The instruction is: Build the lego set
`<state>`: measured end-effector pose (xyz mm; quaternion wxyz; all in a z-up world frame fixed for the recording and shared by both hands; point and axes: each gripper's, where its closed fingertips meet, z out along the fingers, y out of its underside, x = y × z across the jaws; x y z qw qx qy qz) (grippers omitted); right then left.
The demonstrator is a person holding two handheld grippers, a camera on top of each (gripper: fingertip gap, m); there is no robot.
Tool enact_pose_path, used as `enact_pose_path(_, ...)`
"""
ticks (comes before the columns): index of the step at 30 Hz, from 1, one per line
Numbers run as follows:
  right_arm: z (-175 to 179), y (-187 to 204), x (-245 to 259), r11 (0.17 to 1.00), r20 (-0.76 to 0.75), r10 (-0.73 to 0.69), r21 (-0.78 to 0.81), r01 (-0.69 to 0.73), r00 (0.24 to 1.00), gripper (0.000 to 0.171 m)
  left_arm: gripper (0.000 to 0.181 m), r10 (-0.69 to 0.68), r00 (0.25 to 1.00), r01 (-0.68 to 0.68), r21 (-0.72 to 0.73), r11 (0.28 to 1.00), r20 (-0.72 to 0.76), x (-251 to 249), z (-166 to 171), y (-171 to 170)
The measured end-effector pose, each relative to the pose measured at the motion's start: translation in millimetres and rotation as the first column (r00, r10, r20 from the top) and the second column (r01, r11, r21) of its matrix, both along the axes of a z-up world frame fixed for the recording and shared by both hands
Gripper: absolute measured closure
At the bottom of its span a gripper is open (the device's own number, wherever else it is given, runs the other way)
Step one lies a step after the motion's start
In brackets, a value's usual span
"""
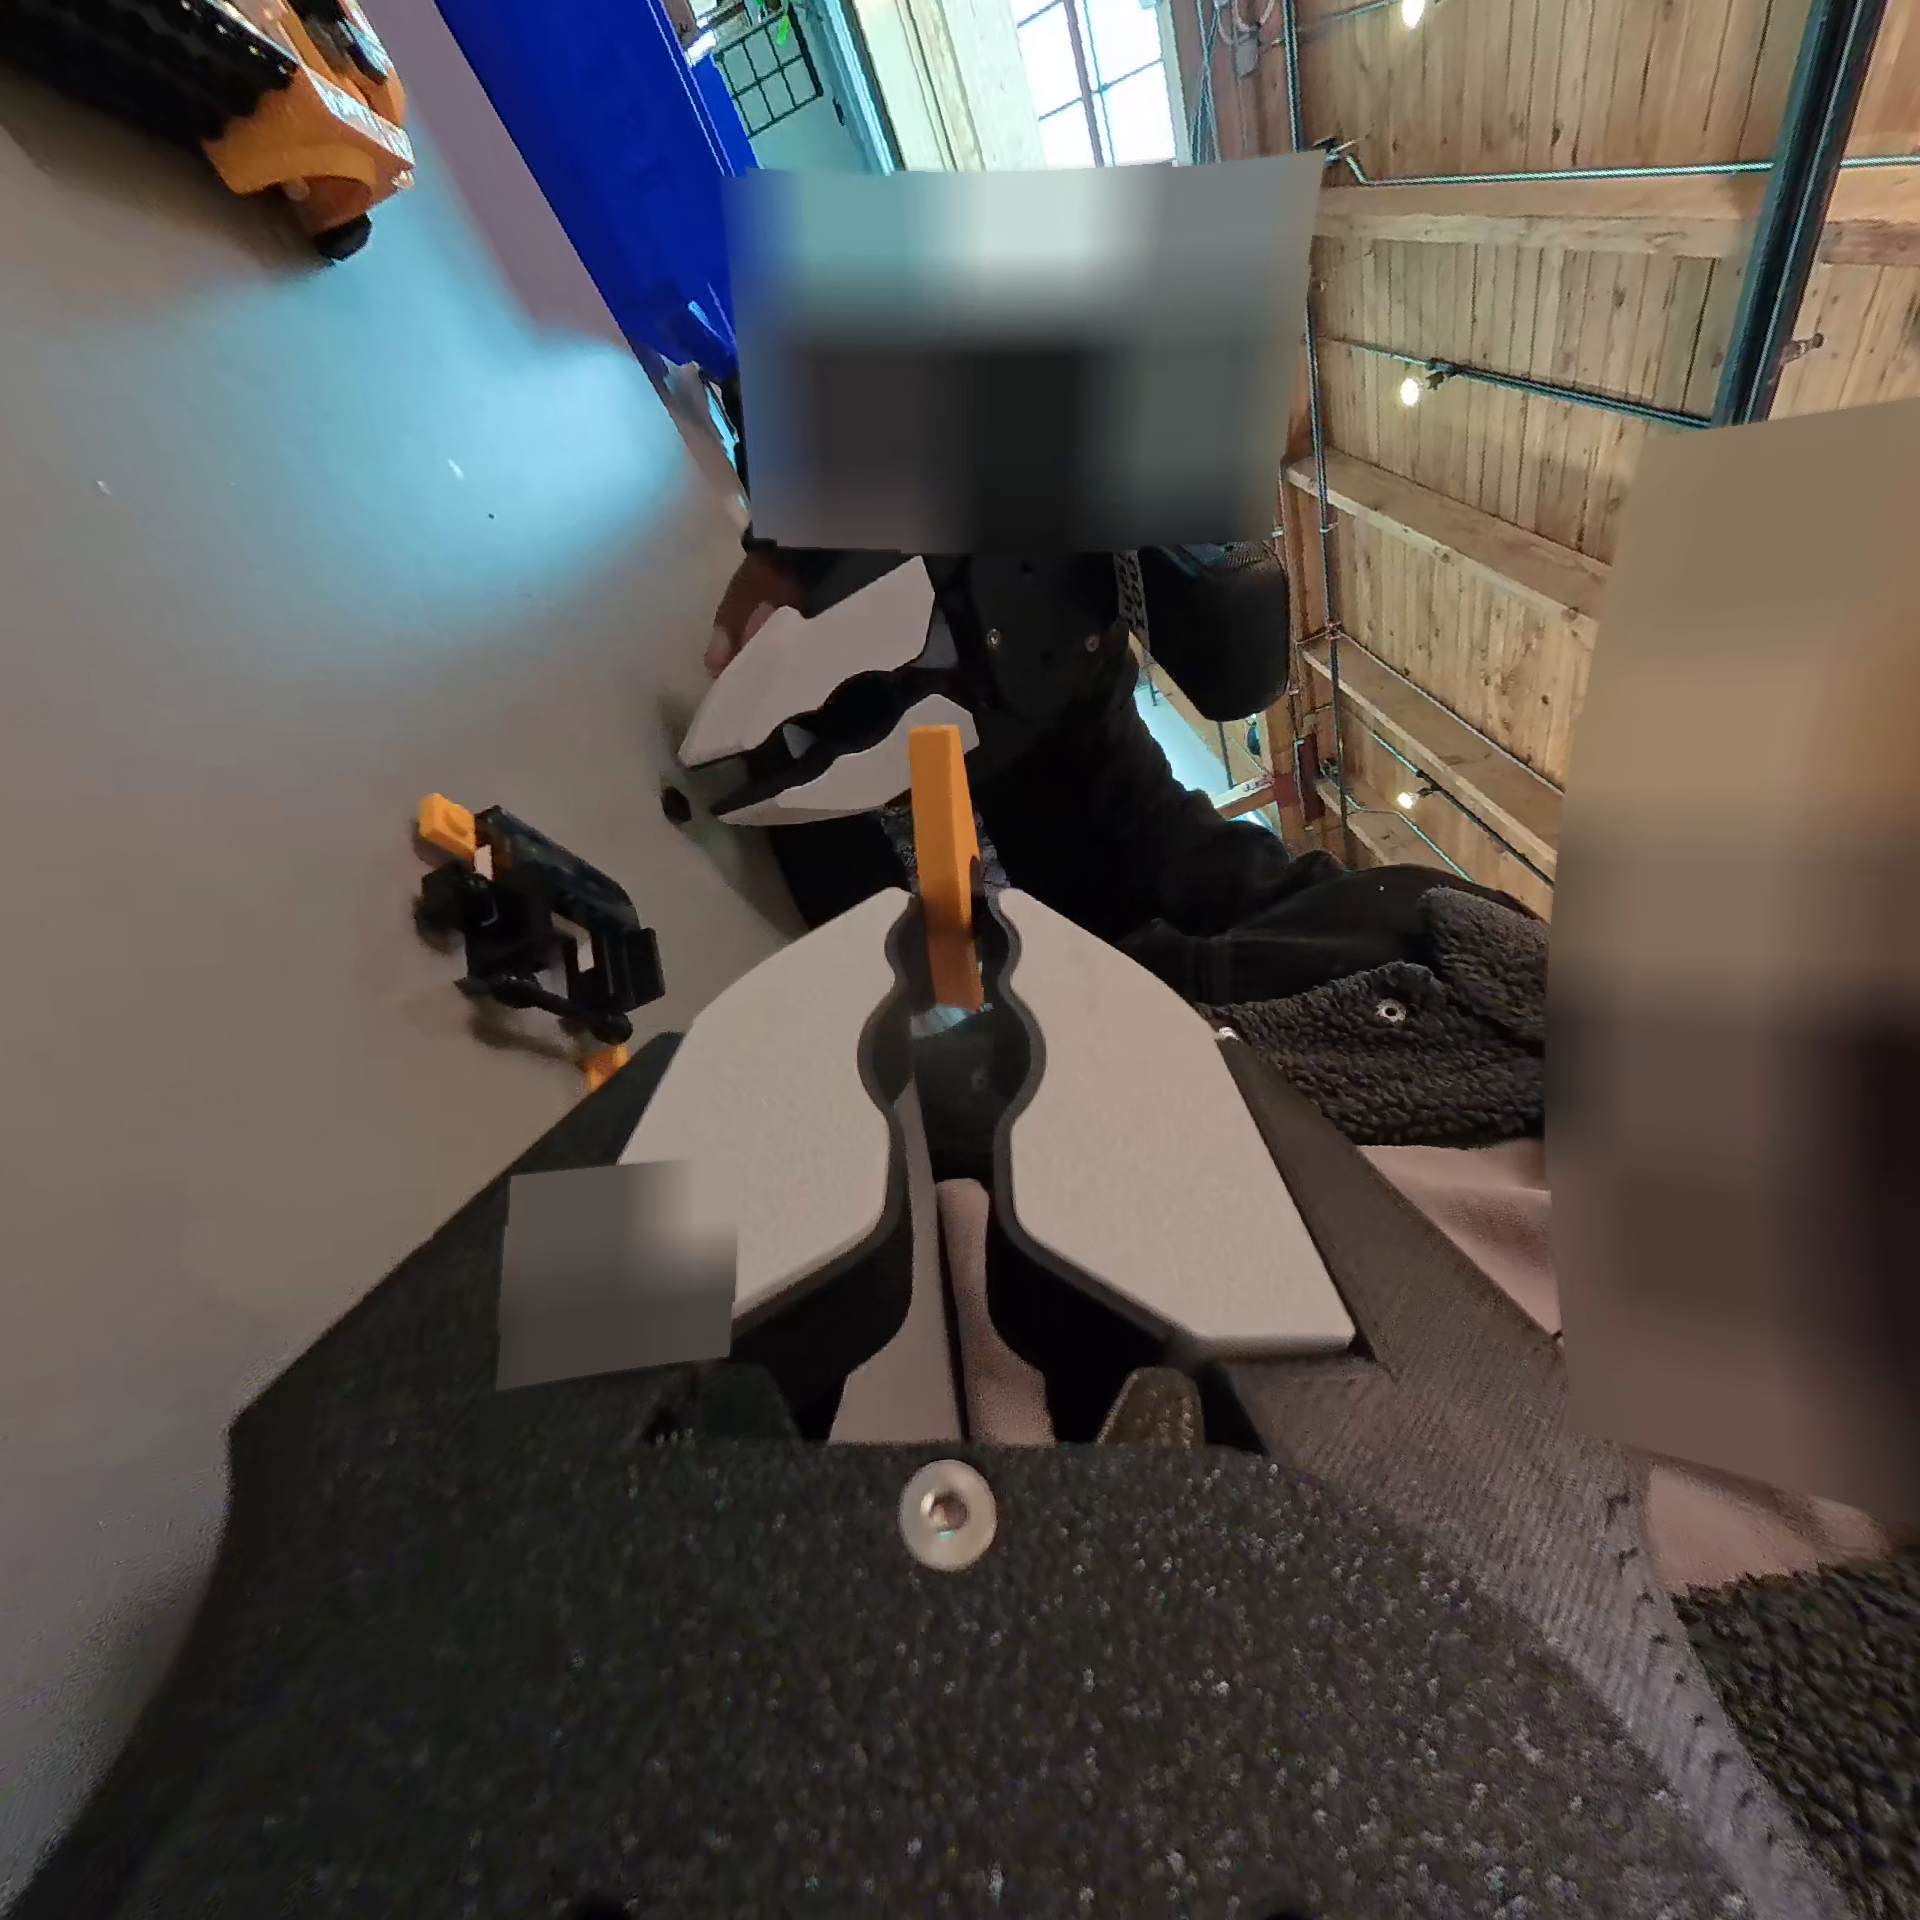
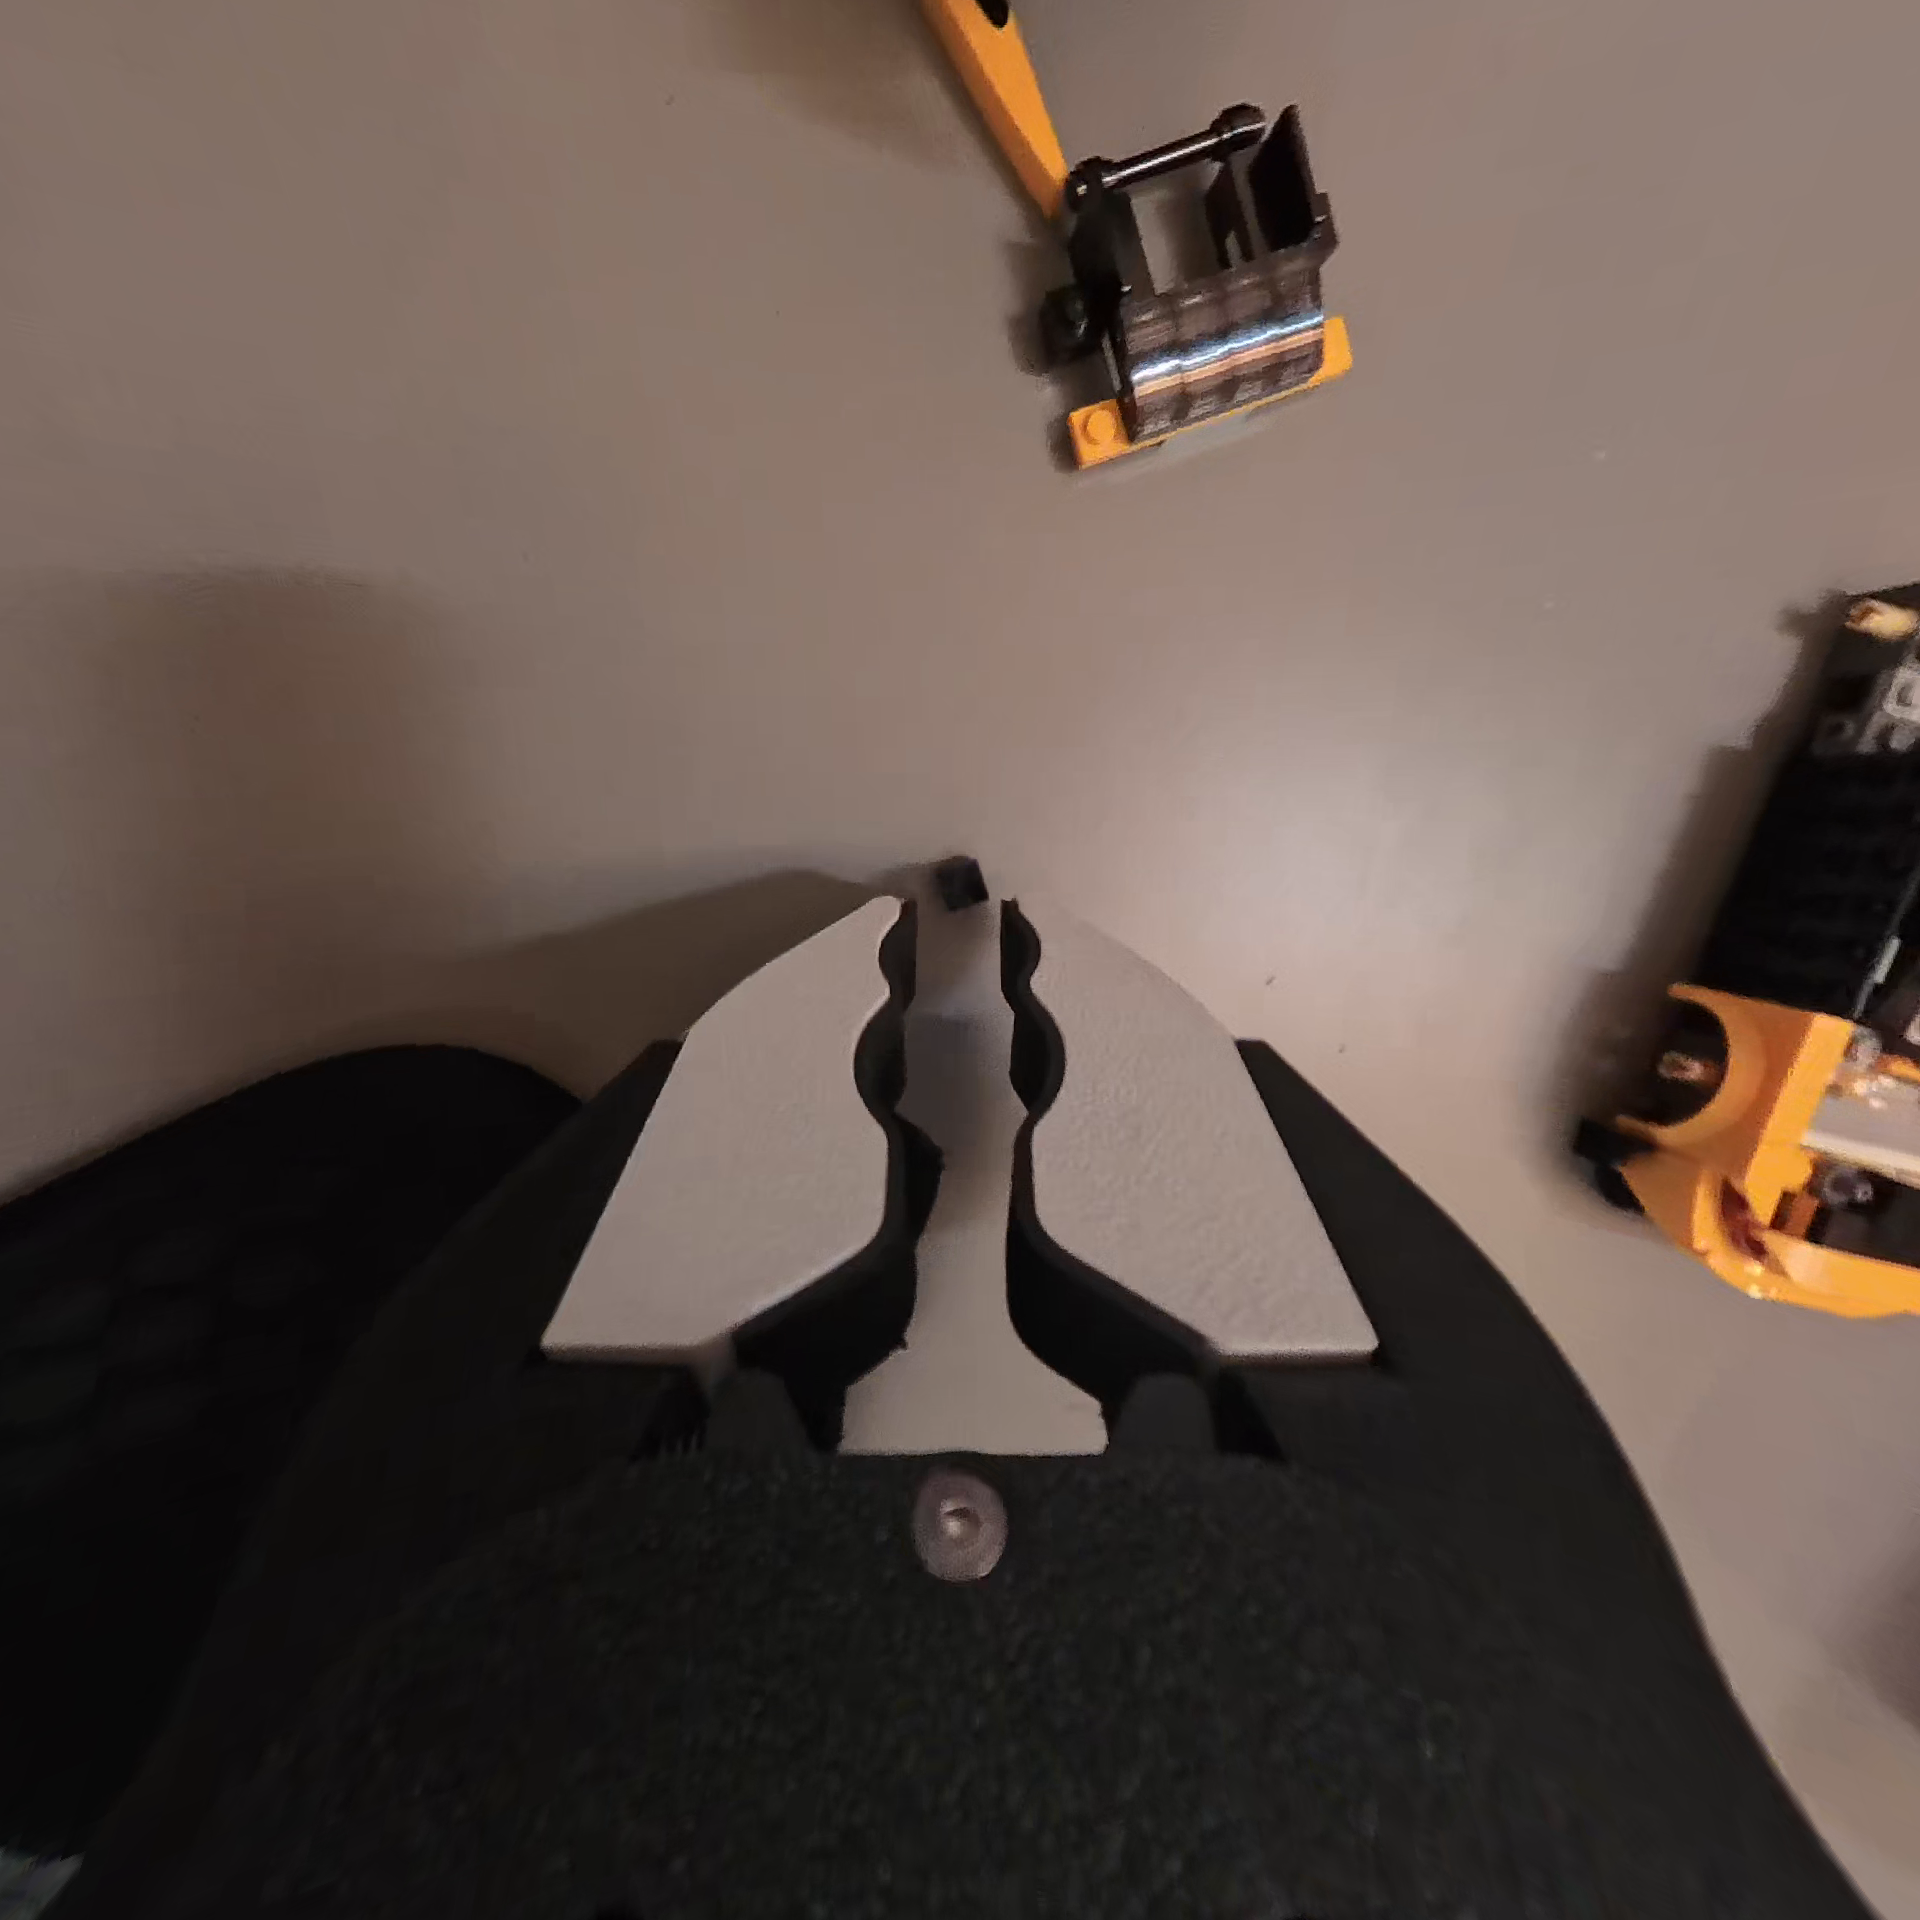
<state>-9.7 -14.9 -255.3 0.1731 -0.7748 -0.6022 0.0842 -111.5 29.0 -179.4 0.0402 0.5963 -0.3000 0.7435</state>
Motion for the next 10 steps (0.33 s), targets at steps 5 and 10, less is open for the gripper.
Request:
enact_pose_path(5, -3.4, 3.4, -3.4, 0.996, 0.046, 0.076, -0.044, -0.074, 0.996, 0.158, 0.172, 0.004, 1.000, -0.004, -0.020, 1.000, 0.005, -0.5, 0.9, 2.1)
enact_pose_path(10, -8.3, 1.9, -2.6, 0.993, 0.053, 0.083, -0.088, -0.078, 0.995, 0.163, 0.172, 0.003, 1.000, -0.003, -0.032, 0.999, 0.010, -0.9, 1.7, 3.0)
